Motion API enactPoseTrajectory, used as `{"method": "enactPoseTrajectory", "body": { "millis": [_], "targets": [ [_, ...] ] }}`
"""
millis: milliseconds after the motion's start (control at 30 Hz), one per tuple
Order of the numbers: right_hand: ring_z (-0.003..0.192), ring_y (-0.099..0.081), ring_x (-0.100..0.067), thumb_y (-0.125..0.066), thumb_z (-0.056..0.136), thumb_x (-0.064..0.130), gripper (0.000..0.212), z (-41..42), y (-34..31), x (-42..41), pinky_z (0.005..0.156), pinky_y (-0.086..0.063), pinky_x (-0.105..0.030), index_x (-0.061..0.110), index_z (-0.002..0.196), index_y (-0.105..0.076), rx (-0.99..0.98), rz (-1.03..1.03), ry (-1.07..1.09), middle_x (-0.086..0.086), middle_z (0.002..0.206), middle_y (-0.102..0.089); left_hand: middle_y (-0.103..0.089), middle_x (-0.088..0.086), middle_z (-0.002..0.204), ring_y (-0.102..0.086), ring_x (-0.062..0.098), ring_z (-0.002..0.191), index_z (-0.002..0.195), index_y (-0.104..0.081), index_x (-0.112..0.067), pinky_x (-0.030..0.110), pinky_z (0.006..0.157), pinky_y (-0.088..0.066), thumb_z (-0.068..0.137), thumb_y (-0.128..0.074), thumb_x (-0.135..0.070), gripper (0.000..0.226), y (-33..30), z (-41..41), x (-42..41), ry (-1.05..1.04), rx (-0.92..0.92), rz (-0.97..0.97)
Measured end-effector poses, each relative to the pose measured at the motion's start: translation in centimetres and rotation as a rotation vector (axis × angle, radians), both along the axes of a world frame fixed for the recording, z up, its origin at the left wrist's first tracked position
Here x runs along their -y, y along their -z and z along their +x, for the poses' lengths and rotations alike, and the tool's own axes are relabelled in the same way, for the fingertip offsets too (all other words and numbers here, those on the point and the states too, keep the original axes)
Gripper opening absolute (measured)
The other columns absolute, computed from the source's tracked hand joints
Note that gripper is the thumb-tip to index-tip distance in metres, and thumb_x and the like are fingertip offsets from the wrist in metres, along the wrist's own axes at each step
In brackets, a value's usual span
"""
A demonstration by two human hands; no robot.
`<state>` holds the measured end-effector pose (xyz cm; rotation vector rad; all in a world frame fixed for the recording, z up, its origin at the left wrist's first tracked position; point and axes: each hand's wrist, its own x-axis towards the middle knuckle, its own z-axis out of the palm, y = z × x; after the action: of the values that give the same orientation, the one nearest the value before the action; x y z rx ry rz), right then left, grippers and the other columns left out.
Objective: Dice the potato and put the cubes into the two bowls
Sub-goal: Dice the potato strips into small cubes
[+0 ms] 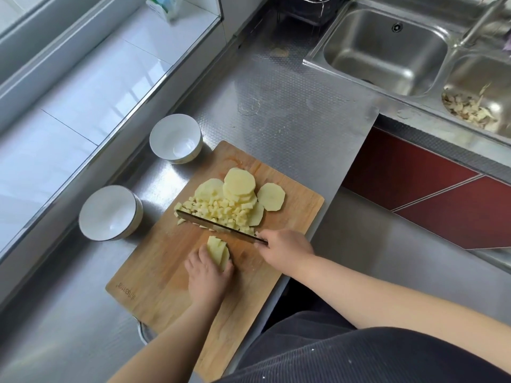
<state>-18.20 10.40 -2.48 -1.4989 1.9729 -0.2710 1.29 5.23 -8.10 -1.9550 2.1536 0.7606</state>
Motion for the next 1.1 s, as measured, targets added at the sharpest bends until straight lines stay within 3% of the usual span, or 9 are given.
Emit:
{"method": "enactPoseTrajectory", "body": {
  "millis": [100,233,300,400,500,633,867,1033,1100],
  "targets": [
    [0.077,-0.054,-0.026,-0.04,0.1,0.034,0.027,0.7,-0.2,0.6,0.059,-0.036,-0.03,0.018,0.105,-0.061,-0.04,0.073,-0.025,-0.006,0.096,-0.067,-0.036,0.01,0.139,-0.035,0.029,0.128,0.144,-0.032,-0.014,0.043,0.105,-0.036,0.082,-0.058,-0.065,0.085,-0.3,0.4,0.0,0.03,0.026,-0.057],
    [0.073,-0.05,-0.026,-0.037,0.103,0.03,0.028,1.5,-0.6,0.7,0.055,-0.033,-0.029,0.013,0.103,-0.06,-0.101,0.124,-0.076,-0.009,0.095,-0.065,-0.053,0.011,0.119,-0.049,0.03,0.108,0.118,-0.057,-0.011,0.044,0.09,-0.044,0.086,-0.065,-0.039,0.043,0.3,1.7,0.2,0.244,0.002,-0.282],
    [0.073,-0.052,-0.027,-0.036,0.103,0.029,0.029,1.7,-0.9,0.7,0.052,-0.031,-0.029,0.012,0.105,-0.06,-0.124,0.122,-0.104,-0.01,0.094,-0.065,-0.057,0.013,0.106,-0.051,0.032,0.092,0.101,-0.062,-0.009,0.042,0.077,-0.047,0.088,-0.058,-0.031,0.026,0.8,1.7,0.6,0.351,0.009,-0.338],
    [0.077,-0.058,-0.03,-0.038,0.103,0.025,0.026,2.2,-1.3,1.1,0.053,-0.03,-0.029,0.013,0.108,-0.06,-0.164,0.115,-0.158,-0.009,0.096,-0.065,-0.057,0.015,0.09,-0.05,0.033,0.077,0.088,-0.061,-0.005,0.039,0.065,-0.046,0.084,-0.041,-0.033,0.035,1.2,1.3,1.0,0.395,0.009,-0.361],
    [0.074,-0.055,-0.028,-0.041,0.101,0.018,0.021,2.8,-1.6,1.5,0.054,-0.032,-0.029,0.013,0.108,-0.061,-0.181,0.138,-0.196,-0.009,0.095,-0.066,-0.056,0.017,0.086,-0.049,0.034,0.075,0.085,-0.061,-0.002,0.04,0.064,-0.046,0.083,-0.042,-0.031,0.035,1.6,1.3,1.2,0.398,-0.019,-0.394],
    [0.084,-0.061,-0.03,-0.044,0.099,0.011,0.017,3.3,-2.0,1.8,0.055,-0.03,-0.03,0.012,0.105,-0.06,-0.219,0.18,-0.224,-0.008,0.097,-0.065,-0.058,0.017,0.091,-0.051,0.034,0.076,0.092,-0.063,-0.001,0.041,0.065,-0.047,0.084,-0.041,-0.033,0.039,2.0,1.7,1.4,0.405,-0.042,-0.396],
    [0.091,-0.064,-0.027,-0.047,0.092,-0.003,0.025,3.4,-1.6,2.4,0.061,-0.041,-0.03,0.009,0.107,-0.063,-0.288,0.347,-0.223,-0.009,0.104,-0.064,-0.059,0.015,0.092,-0.051,0.034,0.08,0.09,-0.062,-0.001,0.041,0.068,-0.05,0.086,-0.04,-0.032,0.038,2.1,1.9,1.3,0.391,-0.079,-0.392],
    [0.09,-0.063,-0.028,-0.047,0.099,0.014,0.02,2.6,-0.2,2.3,0.061,-0.041,-0.03,0.01,0.11,-0.064,-0.209,0.375,-0.125,-0.008,0.104,-0.064,-0.059,0.014,0.089,-0.051,0.033,0.076,0.086,-0.062,-0.002,0.039,0.066,-0.048,0.089,-0.041,-0.03,0.034,1.8,1.7,1.2,0.383,-0.085,-0.407],
    [0.094,-0.061,-0.029,-0.048,0.1,0.027,0.025,1.6,-0.1,2.5,0.064,-0.041,-0.031,0.01,0.113,-0.061,-0.132,0.386,-0.081,-0.009,0.106,-0.063,-0.059,0.013,0.091,-0.052,0.032,0.078,0.088,-0.062,-0.004,0.039,0.067,-0.049,0.09,-0.054,-0.026,0.024,1.7,1.5,1.0,0.371,-0.063,-0.401]
  ]
}}
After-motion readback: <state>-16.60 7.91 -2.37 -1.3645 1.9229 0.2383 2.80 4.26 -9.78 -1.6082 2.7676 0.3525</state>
